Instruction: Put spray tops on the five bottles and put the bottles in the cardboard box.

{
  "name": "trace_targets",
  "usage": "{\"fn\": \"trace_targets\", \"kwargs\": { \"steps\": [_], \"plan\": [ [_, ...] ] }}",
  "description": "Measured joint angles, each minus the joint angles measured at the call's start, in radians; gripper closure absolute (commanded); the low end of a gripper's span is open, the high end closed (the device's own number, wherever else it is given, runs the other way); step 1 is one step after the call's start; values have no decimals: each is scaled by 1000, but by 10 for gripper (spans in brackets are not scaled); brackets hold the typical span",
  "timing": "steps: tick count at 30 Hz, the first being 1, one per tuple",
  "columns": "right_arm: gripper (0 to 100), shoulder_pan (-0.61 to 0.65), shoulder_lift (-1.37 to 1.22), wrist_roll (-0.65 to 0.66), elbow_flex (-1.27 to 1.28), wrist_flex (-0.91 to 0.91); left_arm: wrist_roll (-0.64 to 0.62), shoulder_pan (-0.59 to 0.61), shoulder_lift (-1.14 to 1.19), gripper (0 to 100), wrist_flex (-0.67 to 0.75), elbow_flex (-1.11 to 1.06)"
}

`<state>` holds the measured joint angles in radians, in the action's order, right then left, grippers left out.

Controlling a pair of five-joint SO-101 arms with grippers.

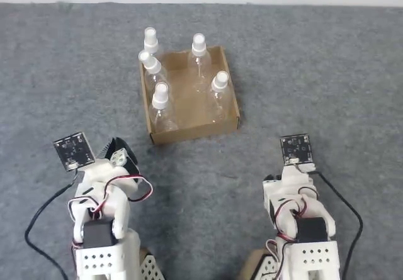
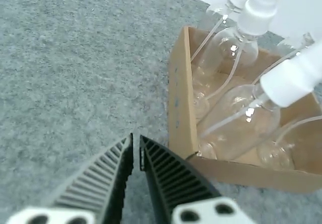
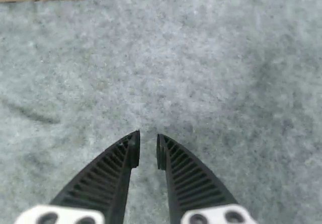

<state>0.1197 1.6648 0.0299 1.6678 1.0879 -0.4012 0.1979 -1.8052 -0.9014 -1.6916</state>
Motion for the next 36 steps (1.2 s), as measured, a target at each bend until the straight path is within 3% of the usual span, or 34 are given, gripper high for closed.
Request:
{"fn": "trace_targets", "kwargs": {
  "steps": [7, 23, 36],
  "plan": [
    [991, -2, 0, -3, 0, 0, 69, -75, 0, 988, -49, 0],
    [991, -11, 0, -44, 0, 0, 109, -86, 0, 988, -81, 0],
    [991, -11, 0, -44, 0, 0, 203, -97, 0, 988, -226, 0]
  ]
}}
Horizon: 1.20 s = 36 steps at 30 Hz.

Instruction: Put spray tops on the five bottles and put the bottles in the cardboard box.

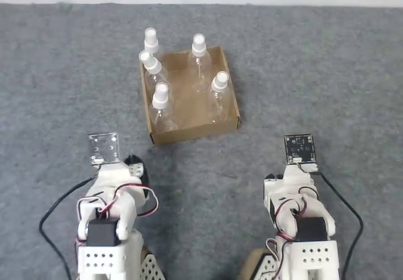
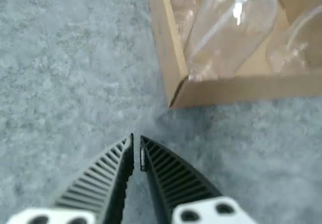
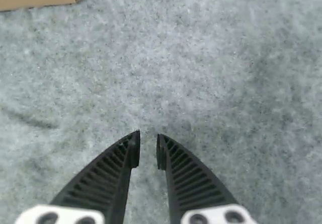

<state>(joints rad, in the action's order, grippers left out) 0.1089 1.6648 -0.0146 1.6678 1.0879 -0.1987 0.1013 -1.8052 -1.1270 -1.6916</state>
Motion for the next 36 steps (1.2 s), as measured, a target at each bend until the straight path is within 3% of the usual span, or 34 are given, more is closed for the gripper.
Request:
{"fn": "trace_targets", "kwargs": {
  "steps": [15, 36],
  "plan": [
    [991, 0, 0, 0, 0, 0, 37, 0, 0, 988, -137, 0],
    [991, 0, 0, 0, 0, 0, 37, -2, 0, 988, -140, 0]
  ]
}}
